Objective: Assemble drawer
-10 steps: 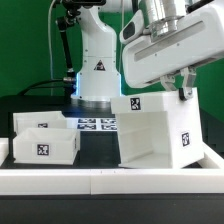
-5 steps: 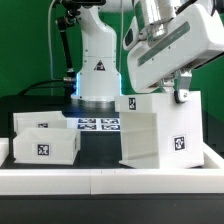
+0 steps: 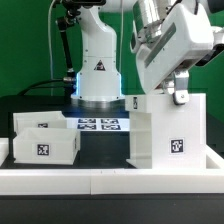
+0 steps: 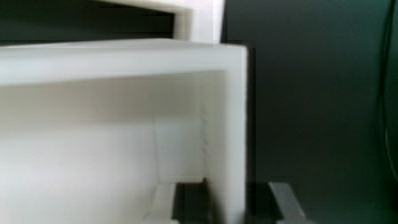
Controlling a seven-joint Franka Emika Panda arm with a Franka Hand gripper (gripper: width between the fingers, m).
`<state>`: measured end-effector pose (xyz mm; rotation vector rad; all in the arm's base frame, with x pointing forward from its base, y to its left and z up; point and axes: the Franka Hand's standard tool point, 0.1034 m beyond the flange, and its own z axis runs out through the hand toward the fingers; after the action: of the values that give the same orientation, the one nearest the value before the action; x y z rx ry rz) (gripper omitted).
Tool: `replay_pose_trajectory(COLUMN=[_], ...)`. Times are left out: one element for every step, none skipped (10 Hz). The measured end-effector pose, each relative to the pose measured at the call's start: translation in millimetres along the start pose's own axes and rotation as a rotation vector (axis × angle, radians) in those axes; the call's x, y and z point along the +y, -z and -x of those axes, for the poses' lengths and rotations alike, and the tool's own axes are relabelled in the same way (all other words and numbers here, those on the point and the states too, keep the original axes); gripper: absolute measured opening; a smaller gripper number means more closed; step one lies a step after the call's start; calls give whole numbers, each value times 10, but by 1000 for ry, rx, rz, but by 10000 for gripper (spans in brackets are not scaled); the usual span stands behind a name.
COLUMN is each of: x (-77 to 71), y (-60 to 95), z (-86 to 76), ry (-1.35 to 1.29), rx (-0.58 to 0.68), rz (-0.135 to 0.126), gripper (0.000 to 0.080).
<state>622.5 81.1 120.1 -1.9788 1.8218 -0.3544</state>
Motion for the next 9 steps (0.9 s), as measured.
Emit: replay_pose_trajectory(x=[-29,-46,-54,-61,-62,-61,-60,-60,-60], y=[-31,-57,-69,-80,-86,-86,-82,-82,-84], z=[69,91,88,83,87,99,100,100,101], ry=[-39,-46,-45,-46,-50,-47,-46,-46,-42], rx=[-20,-33,-35,-35,-38,-43,-43,-44,-44], rz=[12,22,24,23,26,31,31,31,31], gripper=[65,65,65,65,65,65,65,65,65])
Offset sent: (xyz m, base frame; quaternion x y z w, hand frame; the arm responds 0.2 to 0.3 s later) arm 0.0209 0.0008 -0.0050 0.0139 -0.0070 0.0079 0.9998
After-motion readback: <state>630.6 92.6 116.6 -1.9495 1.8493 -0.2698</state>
